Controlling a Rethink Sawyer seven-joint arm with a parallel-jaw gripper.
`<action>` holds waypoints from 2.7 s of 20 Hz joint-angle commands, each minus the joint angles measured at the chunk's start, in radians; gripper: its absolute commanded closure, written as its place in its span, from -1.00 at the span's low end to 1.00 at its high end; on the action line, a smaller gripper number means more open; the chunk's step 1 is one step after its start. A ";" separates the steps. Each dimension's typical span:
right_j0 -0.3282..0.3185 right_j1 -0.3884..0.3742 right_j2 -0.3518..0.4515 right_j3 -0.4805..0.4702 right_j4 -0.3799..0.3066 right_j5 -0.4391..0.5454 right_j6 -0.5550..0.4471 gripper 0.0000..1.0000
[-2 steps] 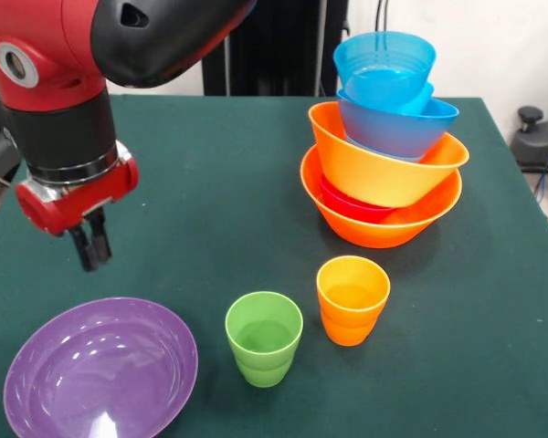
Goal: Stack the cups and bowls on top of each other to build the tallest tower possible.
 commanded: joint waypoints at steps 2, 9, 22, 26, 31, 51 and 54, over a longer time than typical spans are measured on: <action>-0.010 -0.014 0.120 -0.089 0.044 -0.011 -0.186 -1.00; -0.003 0.010 0.121 -0.056 0.013 -0.011 -0.361 -1.00; -0.031 0.077 0.141 -0.100 -0.022 0.046 -0.604 -1.00; -0.038 0.093 0.140 -0.106 -0.016 0.052 -0.676 -1.00; -0.049 0.103 0.149 -0.122 0.010 0.063 -0.772 -1.00; -0.097 0.114 0.162 -0.198 0.079 0.103 -0.912 -1.00; -0.095 0.094 0.166 -0.189 0.098 0.103 -0.903 -1.00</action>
